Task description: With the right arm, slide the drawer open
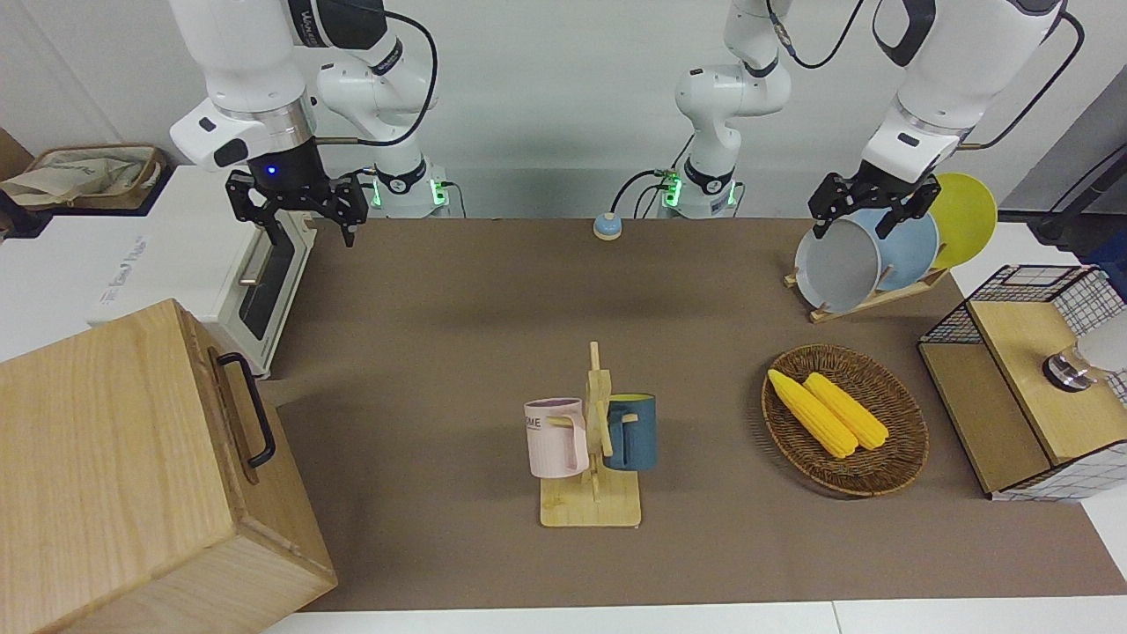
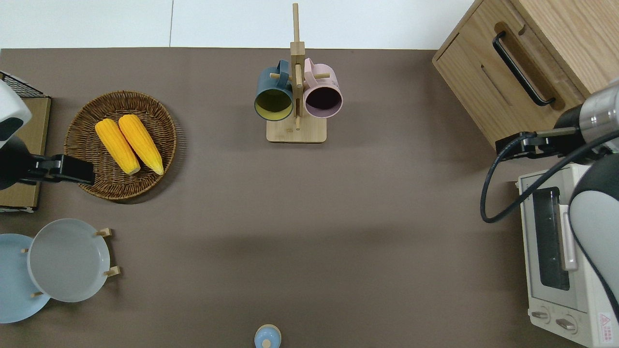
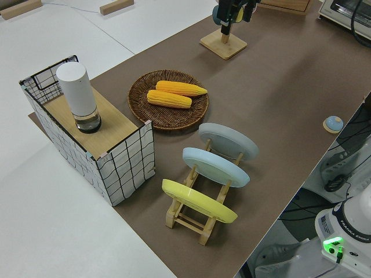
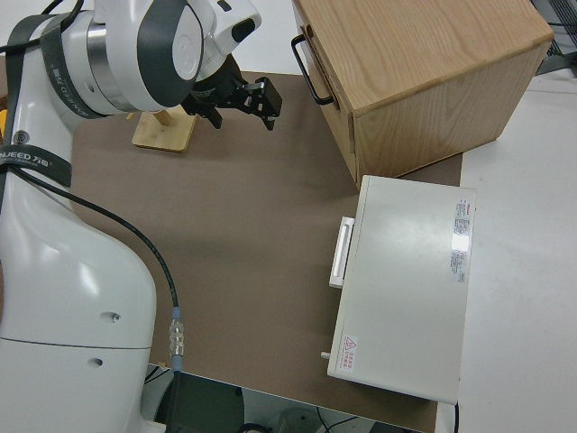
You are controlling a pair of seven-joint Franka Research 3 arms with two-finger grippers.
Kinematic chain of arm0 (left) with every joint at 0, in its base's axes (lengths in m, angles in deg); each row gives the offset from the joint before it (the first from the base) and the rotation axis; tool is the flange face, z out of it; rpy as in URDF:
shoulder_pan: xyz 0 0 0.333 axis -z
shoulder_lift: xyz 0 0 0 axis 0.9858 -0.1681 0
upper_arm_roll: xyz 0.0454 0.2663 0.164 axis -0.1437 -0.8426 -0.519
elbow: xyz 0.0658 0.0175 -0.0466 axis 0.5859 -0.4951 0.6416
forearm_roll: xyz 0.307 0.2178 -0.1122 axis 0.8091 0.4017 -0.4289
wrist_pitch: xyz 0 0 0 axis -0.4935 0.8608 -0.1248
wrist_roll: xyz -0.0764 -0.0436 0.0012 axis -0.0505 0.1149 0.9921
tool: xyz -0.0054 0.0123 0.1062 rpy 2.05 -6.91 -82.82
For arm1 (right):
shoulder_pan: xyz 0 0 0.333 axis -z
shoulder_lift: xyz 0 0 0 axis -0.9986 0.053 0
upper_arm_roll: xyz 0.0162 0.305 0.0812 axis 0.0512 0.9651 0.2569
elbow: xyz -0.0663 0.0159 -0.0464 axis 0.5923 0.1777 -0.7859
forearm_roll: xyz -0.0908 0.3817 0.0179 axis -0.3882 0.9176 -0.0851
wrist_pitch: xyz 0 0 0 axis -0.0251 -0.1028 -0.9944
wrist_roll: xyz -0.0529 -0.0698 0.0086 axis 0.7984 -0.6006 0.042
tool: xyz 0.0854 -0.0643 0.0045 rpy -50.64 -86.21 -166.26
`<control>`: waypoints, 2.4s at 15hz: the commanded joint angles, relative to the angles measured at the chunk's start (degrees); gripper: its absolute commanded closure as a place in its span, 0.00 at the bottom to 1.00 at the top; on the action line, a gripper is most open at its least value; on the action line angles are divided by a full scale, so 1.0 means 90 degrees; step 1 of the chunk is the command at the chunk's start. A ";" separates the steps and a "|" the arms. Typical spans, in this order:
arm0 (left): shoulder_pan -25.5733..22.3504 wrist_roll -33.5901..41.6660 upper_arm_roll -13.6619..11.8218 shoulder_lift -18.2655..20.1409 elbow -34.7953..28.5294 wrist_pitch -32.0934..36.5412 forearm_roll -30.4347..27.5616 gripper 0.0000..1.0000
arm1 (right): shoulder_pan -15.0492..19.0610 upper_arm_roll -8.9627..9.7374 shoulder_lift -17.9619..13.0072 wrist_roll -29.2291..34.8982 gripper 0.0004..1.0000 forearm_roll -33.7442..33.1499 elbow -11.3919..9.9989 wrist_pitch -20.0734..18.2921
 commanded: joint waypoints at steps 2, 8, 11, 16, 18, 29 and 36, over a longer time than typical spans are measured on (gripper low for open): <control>-0.0024 0.0062 0.0041 -0.0072 0.0165 0.0125 0.0109 0.01 | 0.0120 0.0066 -0.0036 -0.0046 0.02 -0.0029 0.0057 -0.0171; -0.0024 0.0062 0.0041 -0.0072 0.0165 0.0125 0.0109 0.01 | 0.0023 0.0124 -0.0036 0.0002 0.02 -0.0350 0.0047 -0.0171; -0.0024 0.0062 0.0041 -0.0072 0.0165 0.0125 0.0109 0.01 | -0.0346 0.0144 -0.0017 0.0207 0.02 -0.1169 0.0047 -0.0162; -0.0024 0.0062 0.0041 -0.0072 0.0156 0.0125 0.0109 0.01 | -0.1099 0.0144 0.0188 0.0763 0.02 -0.2673 0.0018 -0.0074; -0.0024 0.0062 0.0041 -0.0072 0.0165 0.0125 0.0109 0.01 | -0.1314 0.0163 0.0354 0.0803 0.02 -0.3191 -0.0002 -0.0054; -0.0024 0.0062 0.0041 -0.0072 0.0165 0.0125 0.0109 0.01 | -0.1833 0.0700 0.1116 0.1993 0.02 -0.6491 -0.0918 0.0581; -0.0024 0.0062 0.0041 -0.0072 0.0165 0.0125 0.0109 0.01 | -0.1736 0.0749 0.1838 0.2883 0.02 -0.8942 -0.1593 0.0600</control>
